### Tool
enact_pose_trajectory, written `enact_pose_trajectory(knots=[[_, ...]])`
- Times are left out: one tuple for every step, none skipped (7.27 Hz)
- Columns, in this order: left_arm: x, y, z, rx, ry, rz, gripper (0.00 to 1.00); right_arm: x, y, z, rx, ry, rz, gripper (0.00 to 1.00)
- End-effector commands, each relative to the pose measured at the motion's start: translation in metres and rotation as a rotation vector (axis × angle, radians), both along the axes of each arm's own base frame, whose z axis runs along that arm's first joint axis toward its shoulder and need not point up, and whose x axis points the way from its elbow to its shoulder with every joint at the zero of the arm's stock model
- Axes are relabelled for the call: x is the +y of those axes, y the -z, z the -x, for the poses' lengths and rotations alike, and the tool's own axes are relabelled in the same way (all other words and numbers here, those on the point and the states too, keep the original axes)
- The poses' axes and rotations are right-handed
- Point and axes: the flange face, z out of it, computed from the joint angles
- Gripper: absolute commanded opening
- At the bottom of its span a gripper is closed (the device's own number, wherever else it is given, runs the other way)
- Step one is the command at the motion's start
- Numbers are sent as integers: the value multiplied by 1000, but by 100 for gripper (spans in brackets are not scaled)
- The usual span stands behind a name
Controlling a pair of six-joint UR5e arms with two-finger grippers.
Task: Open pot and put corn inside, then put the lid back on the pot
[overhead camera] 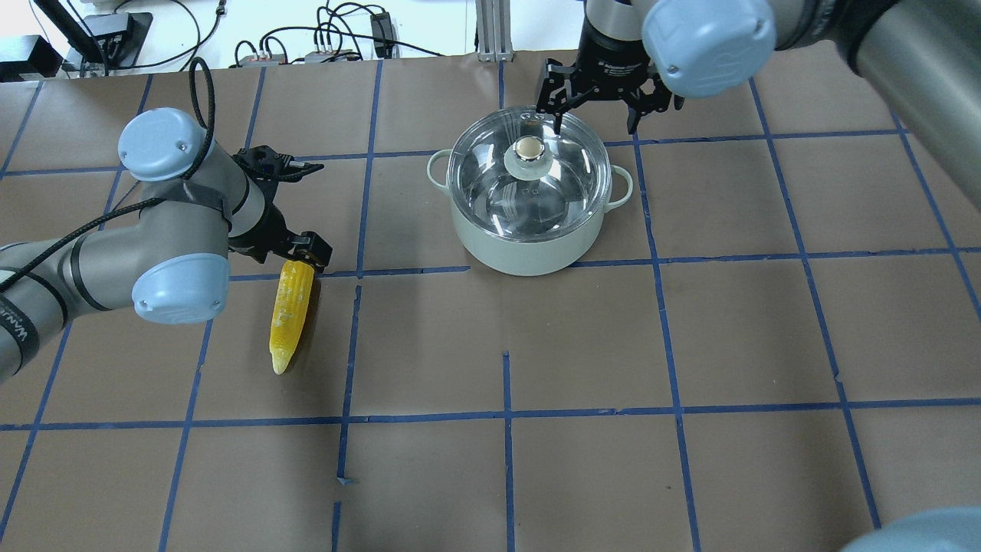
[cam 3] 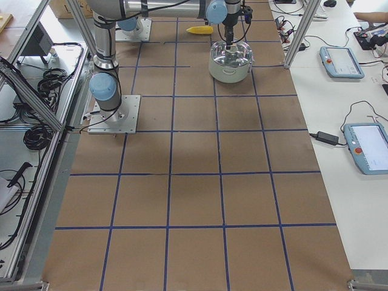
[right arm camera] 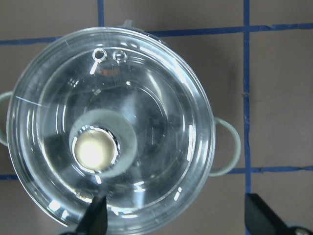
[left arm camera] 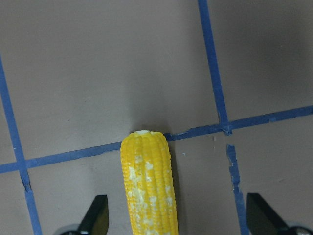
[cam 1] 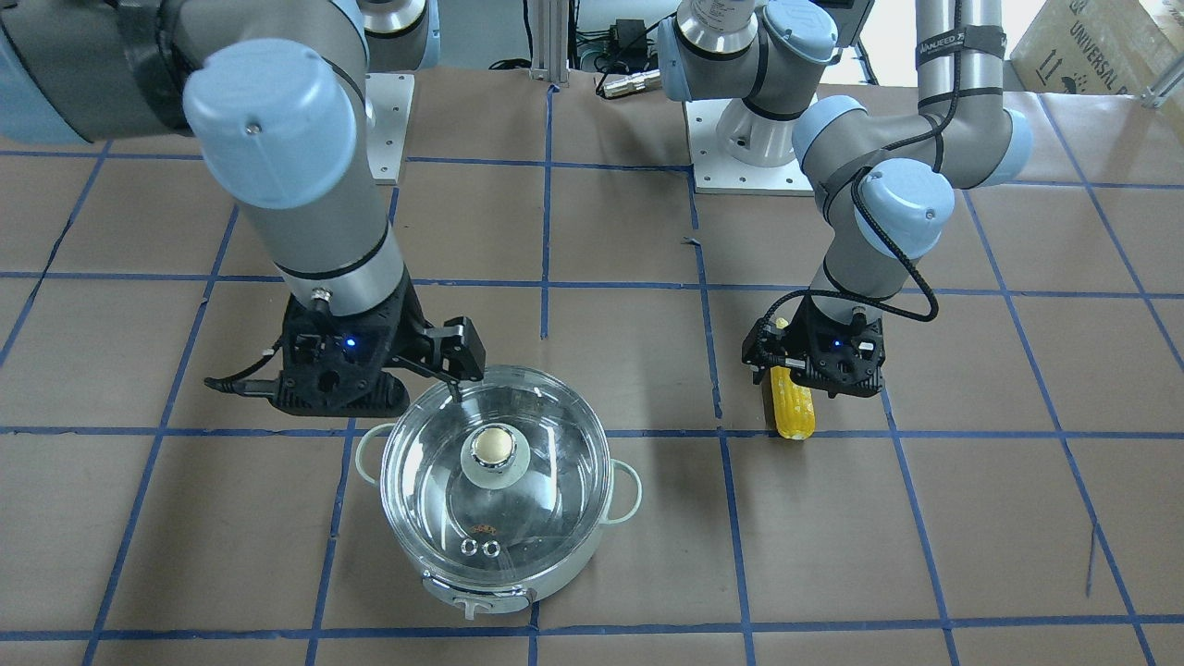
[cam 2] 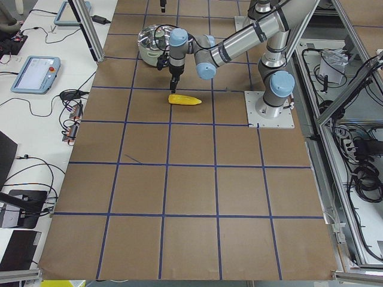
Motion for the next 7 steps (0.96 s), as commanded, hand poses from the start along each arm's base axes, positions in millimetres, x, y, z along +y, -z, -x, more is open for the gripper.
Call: enact_pose_trajectory(knots=[[6,37,-36,10,-68,14,100,-19,34,-65,90,19,7,99],[10,41,-50,13,-97,6,100,-20,53,-77,121,4,-2,99],[9,44,-49,12,-98,1,100,-22,66,-77,114,2,-27,97],[10,49,-46,13,-110,-9,100,-21,67,-79,113,5,-25,97],[12,51,-46,15,-128,-15,100,-23,70,-75,114,11,-30,97],[13,50,-43,11,-130,-14,100,-21,73,-77,106,8,-41,85],[15,44,-43,10,-207,-13,100,-21,74,-77,108,10,-45,63]])
